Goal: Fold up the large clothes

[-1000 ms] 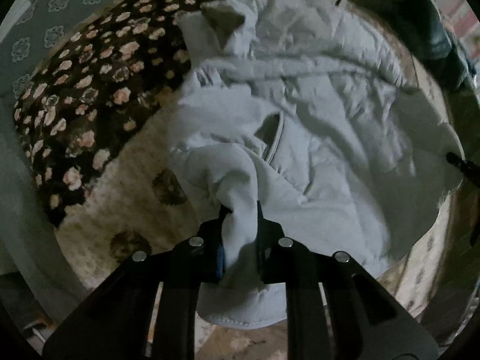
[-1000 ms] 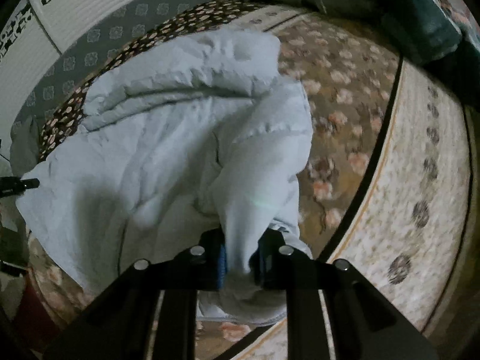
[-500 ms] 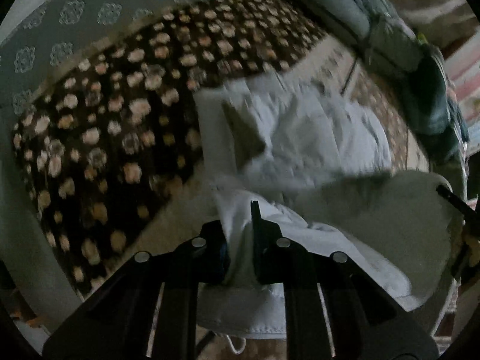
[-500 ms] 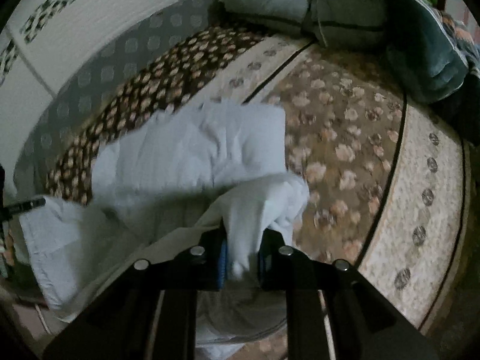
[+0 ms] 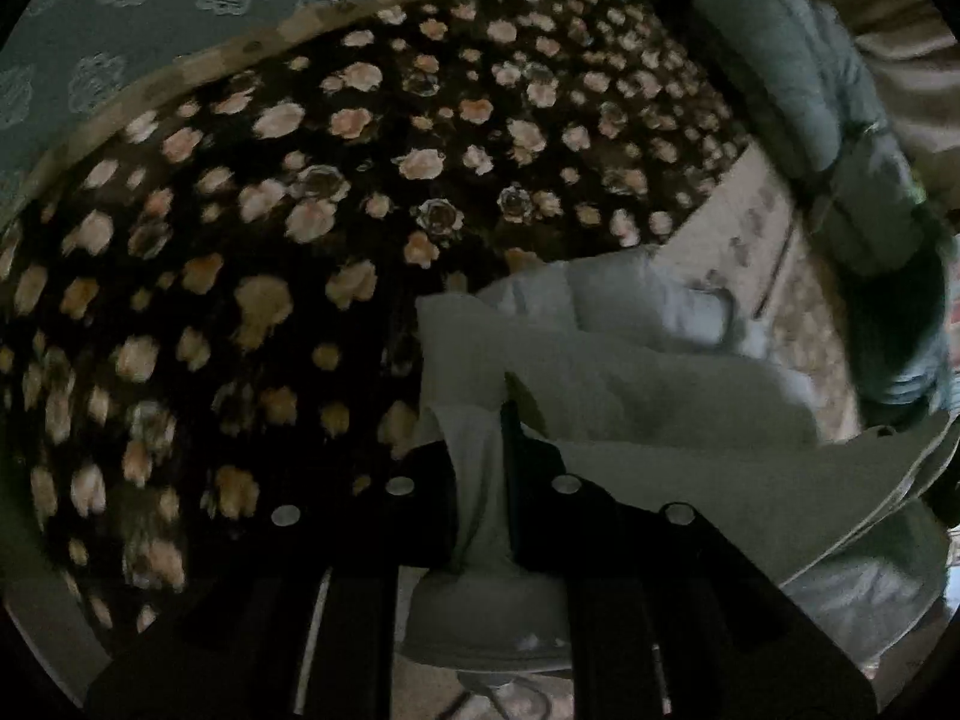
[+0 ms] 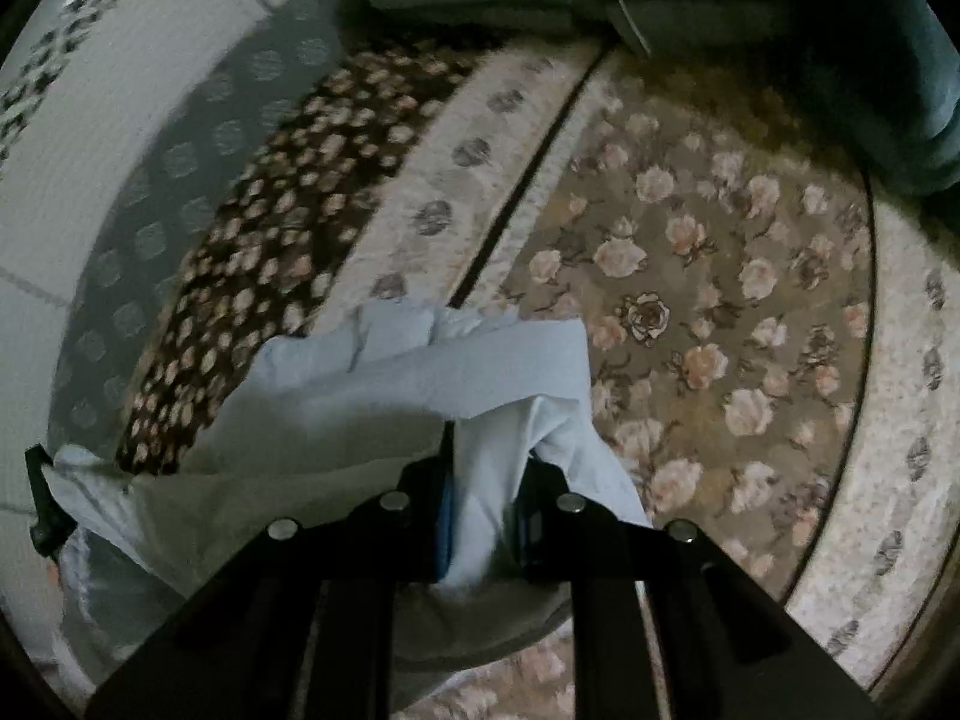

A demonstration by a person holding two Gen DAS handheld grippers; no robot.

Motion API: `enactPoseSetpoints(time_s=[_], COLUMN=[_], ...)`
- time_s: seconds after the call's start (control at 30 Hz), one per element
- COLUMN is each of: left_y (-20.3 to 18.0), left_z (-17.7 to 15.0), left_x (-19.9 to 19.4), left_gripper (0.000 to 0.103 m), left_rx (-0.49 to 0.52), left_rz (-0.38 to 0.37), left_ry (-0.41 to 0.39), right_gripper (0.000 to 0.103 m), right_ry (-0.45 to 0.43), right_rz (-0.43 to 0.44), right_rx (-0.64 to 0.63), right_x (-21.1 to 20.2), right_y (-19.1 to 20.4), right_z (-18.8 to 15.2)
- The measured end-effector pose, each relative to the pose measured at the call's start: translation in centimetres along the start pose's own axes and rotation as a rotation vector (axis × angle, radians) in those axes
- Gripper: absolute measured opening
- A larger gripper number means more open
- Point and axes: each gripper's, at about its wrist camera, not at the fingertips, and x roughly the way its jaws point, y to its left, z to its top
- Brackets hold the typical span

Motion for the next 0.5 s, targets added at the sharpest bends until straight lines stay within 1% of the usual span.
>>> enactPoseSetpoints(time_s=[0.1,0.2,0.3,0.37,0.5], left_y=[0.2,0.9,0.7,0.3,0.1], left_z=[1.5,2.4,2.7,2.8,3.3], left_x=[3.3,6.0,6.6,6.5,6.3], left_gripper=[0.013,0.014,0.014,0.014,0.016], left_rx=[0.008,0.001,0.007,0.020,0.016], left_rz=[0.014,0.015,0.031,0.046,0.053], left_ry=[0.041,0.082,0.094,0.108,0.148], right_gripper=[0.015,0.015,0.015,0.015,0.018], right_ry=[0.027,0.049,0.076,0.090,0.148], right_rz=[-0.016,-0.067,-0.093,-0.093,-0.090], right_rx=[0.024,-0.033,-0.067,-0.073,-0.085], right_x=[3.4,5.2,5.7,5.5,5.1], right_y=[-0.1,1.0,1.5,1.4,1.4], right_z=[1.0,1.2,1.3,1.5,1.6])
